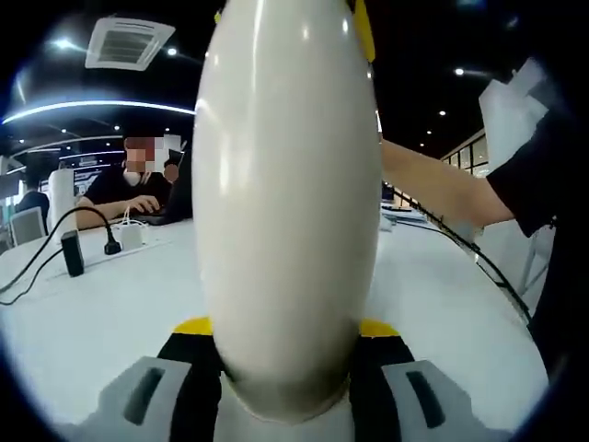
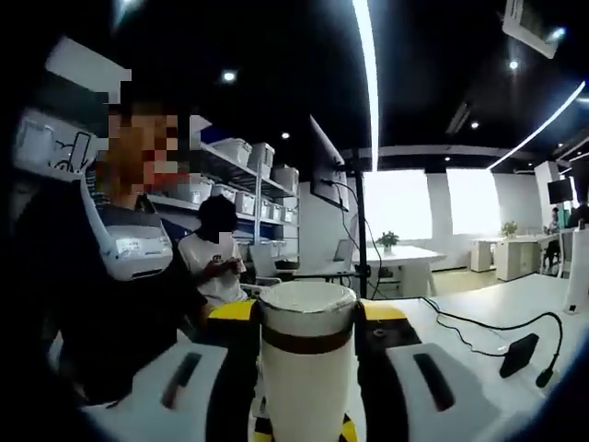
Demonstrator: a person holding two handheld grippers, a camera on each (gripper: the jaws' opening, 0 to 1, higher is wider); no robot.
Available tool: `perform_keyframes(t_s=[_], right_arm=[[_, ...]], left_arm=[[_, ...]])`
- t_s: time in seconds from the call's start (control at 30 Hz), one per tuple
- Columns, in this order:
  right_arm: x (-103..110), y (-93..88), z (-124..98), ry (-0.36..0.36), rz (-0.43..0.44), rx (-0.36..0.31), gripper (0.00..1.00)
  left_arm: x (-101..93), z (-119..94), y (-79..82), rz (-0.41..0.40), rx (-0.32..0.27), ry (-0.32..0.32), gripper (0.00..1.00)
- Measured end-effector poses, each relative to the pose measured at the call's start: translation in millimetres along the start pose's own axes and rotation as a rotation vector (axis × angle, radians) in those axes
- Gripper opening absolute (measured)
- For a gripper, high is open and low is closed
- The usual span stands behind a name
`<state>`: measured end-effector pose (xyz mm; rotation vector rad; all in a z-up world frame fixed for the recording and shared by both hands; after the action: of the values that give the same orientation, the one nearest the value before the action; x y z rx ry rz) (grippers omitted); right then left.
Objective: Grasp the water cup twist off the cup lid place the cup lid on the table
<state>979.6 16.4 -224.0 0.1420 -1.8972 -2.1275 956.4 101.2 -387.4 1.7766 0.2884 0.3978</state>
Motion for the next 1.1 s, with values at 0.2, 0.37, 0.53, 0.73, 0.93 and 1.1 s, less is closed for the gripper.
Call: perform_keyframes(t_s=[0.2, 0.37, 0.53, 0.73, 0.93, 1.1], right_arm=[[-6.1, -0.8, 3.3, 0.066, 0.033, -0.011, 0.43], [-9.6, -0.8, 4.5, 0.12, 0.035, -0.013, 0.43], [-14.9, 0.6, 1.4, 0.176, 0.051, -0.011, 0.43], [-22.7, -5.4, 1.5, 0.241, 0.142, -0.044, 0.44], [-22.5, -3.3, -3.3, 0.234, 0.13, -0.065, 0.44], [-19.2, 0.4, -3.4, 0.148, 0.134, -0.015, 0.46]], left_arm=[[6.6, 0.4, -1.7, -0.008, -0.003, -0.006, 0.55], [7.4, 0.9, -1.9, -0.011, -0.004, -0.007, 0.55], [7.9, 1.5, -1.8, -0.008, -0.005, -0.009, 0.55], [10.8, 1.8, -2.1, -0.009, -0.006, -0.011, 0.55], [8.6, 1.9, -1.7, -0.004, -0.005, -0.011, 0.55], [6.8, 1.8, -1.3, -0.002, -0.005, -0.011, 0.55]])
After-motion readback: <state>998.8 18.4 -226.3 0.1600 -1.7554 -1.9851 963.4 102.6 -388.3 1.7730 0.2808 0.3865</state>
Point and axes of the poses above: the point that each gripper's makers call its tool centre point, and the gripper's own axes: z roughly forward along the fingers, x roughly to its left, y roughly out of its top, the point moved 7 cm from there along -z, roughly backward along the fingers, and after that the axes turned 7 degrees about z, right-handed, at the moved point
